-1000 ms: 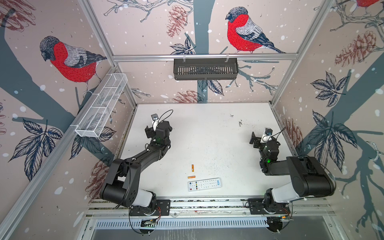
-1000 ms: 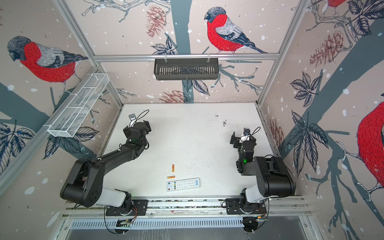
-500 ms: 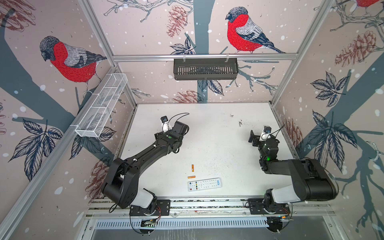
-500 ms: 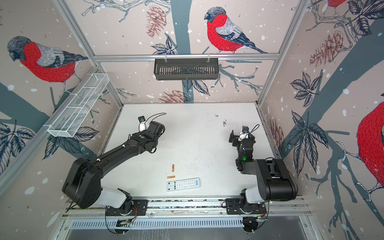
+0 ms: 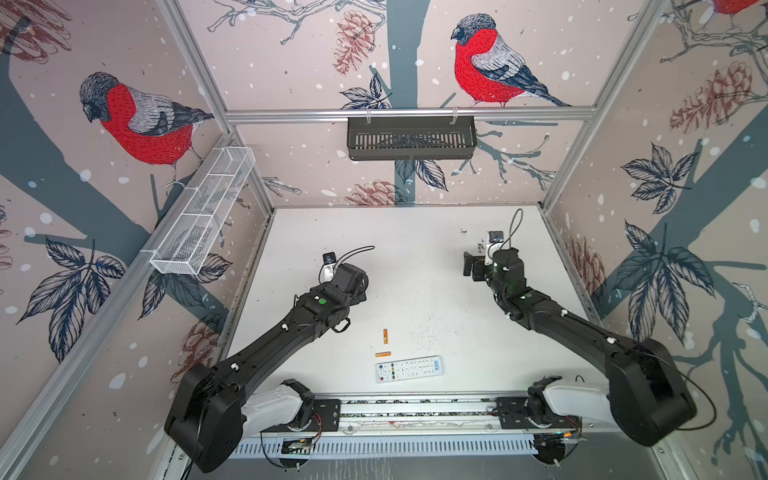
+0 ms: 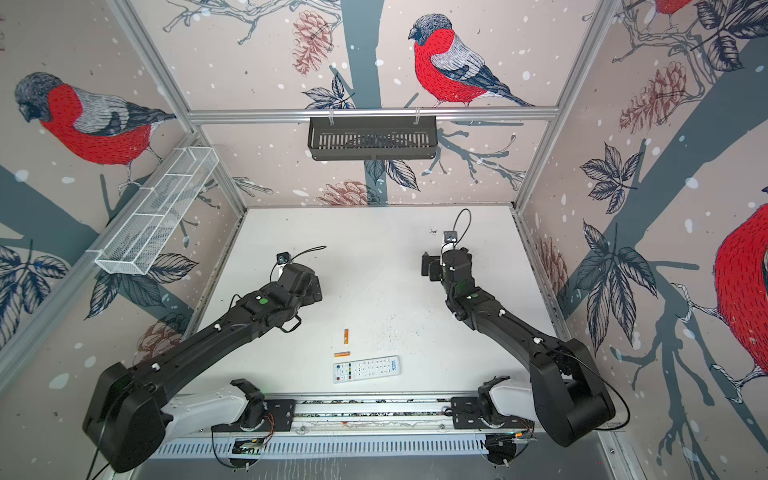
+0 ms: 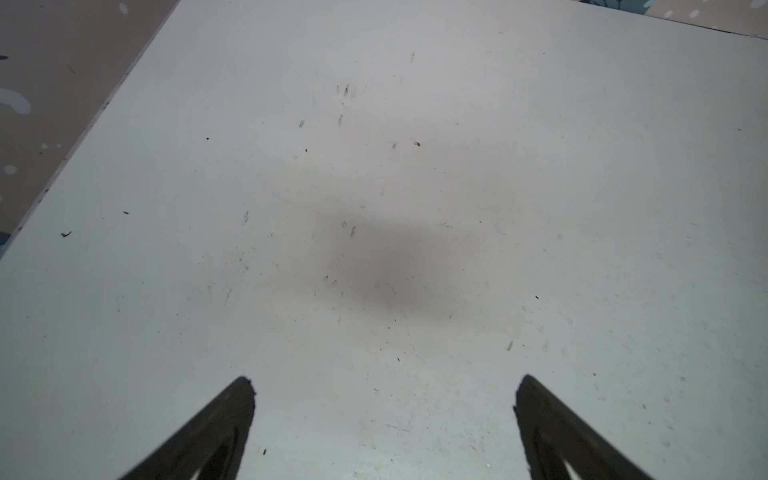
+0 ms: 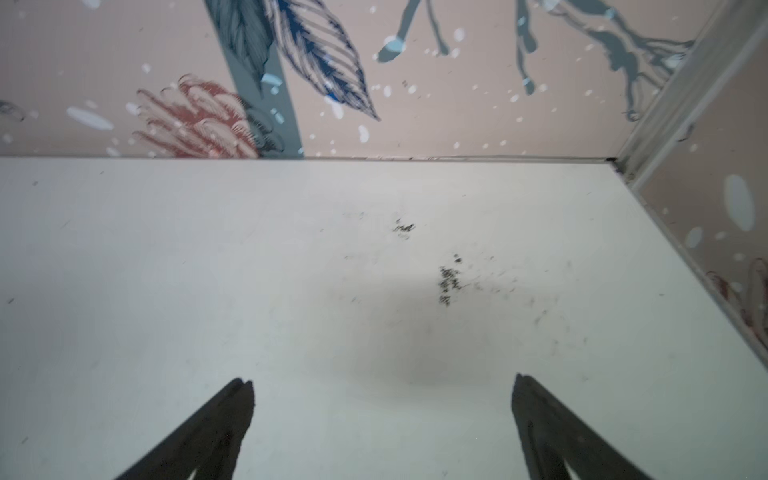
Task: Load the batteries into the remote control
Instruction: 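Lower the right gripper over the white remote while the left arm rises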
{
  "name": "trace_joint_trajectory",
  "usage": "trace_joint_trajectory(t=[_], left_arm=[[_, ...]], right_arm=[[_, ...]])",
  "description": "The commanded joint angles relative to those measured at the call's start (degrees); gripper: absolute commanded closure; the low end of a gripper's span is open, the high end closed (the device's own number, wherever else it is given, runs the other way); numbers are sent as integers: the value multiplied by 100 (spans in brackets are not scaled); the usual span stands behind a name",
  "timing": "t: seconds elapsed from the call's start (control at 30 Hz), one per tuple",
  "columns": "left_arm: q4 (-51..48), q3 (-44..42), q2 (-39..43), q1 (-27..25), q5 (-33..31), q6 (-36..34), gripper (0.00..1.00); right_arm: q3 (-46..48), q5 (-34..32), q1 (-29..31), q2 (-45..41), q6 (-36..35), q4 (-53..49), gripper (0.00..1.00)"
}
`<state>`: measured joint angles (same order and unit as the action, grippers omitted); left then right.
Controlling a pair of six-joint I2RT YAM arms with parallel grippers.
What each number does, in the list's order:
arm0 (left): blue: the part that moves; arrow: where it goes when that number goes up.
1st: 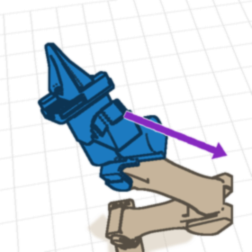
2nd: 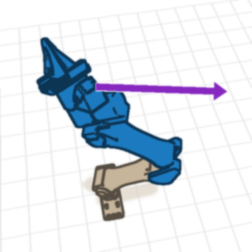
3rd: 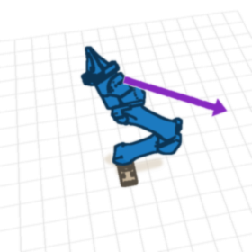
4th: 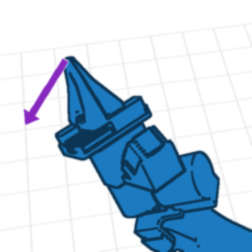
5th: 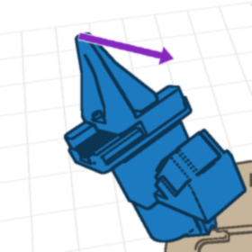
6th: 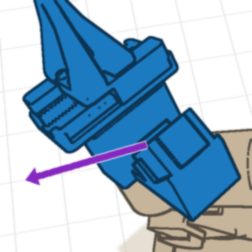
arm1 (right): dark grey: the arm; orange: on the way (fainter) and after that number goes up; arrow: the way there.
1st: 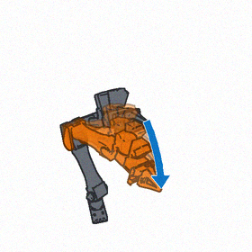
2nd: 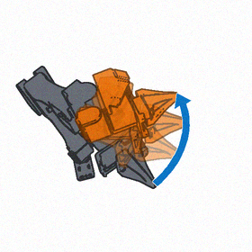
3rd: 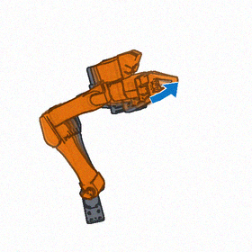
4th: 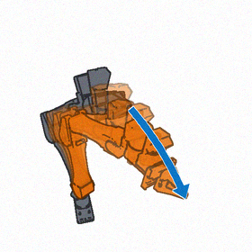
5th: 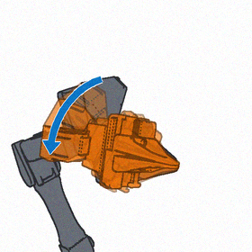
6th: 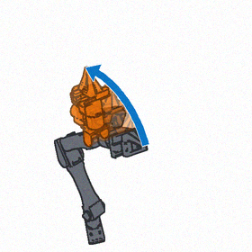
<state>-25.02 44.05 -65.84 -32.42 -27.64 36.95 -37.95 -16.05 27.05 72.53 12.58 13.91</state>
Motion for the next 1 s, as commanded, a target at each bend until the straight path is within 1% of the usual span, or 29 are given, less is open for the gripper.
trace_joint_trajectory(t=[0.0,0.03,0.13,0.27,0.37,0.5,0.63,0.73,0.87,0.97], left_arm=[[135,-115,268,-5,530,-318,2],[110,-144,356,-4,619,-312,2],[100,-262,596,-7,817,-356,2],[-39,-381,810,-4,1031,-329,2],[-61,-516,985,-8,1157,-322,2],[163,-647,1207,-1,1161,-455,2],[153,-548,1397,0,1153,-476,2],[88,-573,1569,7,1139,-502,2],[17,-651,1846,3,1112,-481,2],[-82,-668,2035,2,1002,-460,2]], right_arm=[[-61,-315,602,-47,707,-1342,1],[-55,-298,859,-204,795,-1460,1],[-60,-272,1528,-195,946,-1789,1],[-50,278,2371,-29,966,-2117,1],[-28,516,3082,262,712,-2236,1],[-116,1153,3740,639,196,-2423,1],[-379,1223,4364,1036,-210,-2762,1],[-509,1188,4646,1328,-403,-2916,0],[-681,966,4693,1703,-500,-3128,0],[-737,973,4701,1810,-593,-3166,0]])
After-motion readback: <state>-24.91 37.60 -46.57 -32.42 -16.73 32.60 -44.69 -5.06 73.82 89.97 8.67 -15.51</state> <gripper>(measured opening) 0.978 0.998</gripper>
